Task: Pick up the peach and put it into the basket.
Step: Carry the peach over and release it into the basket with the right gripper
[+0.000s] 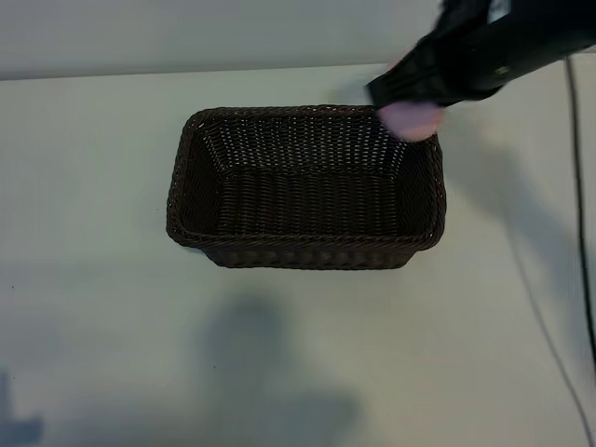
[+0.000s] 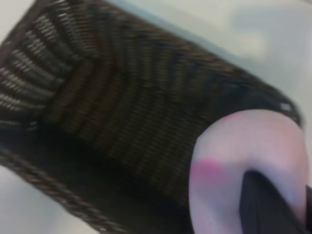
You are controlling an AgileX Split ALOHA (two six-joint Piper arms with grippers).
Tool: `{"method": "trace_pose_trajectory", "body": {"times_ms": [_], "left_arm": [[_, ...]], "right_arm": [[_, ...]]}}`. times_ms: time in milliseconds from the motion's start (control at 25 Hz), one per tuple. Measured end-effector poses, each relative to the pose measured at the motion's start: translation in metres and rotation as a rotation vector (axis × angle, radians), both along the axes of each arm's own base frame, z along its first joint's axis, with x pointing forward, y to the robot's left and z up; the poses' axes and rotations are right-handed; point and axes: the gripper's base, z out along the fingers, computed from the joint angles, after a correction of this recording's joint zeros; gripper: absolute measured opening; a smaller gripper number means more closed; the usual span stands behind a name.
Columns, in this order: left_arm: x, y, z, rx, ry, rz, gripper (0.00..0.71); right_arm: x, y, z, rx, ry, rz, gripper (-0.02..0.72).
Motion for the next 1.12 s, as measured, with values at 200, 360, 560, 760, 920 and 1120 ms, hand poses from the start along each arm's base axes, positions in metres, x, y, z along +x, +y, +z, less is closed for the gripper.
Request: {"method": "trace_pose_trajectory", "body": {"times_ms": [200,360,560,760,920,1120], "left_arm": [[0.0,0.0,0.0,0.0,0.0,0.0,0.596],[0.0,0.0,0.0,0.0,0.0,0.0,0.596],[0.0,0.0,0.0,0.0,0.0,0.0,0.596],[0.0,0.0,0.0,0.0,0.0,0.0,0.596],[0.0,0.0,0.0,0.0,0.0,0.0,0.596],[0.0,0.0,0.0,0.0,0.0,0.0,0.595]], "right_arm": [[0.014,0.023,-0.03,-0.006,0.028,0.035,0.043],[0.029,0.031,-0.063,-0.011,0.087,0.027,0.045],[0.043,0.038,-0.107,-0.036,0.173,0.019,0.05],[0.047,0.04,-0.132,-0.069,0.233,0.026,0.059],[0.046,0.04,-0.134,-0.092,0.245,0.065,0.1],[0.047,0.043,-0.122,-0.108,0.264,0.104,0.359]]}}
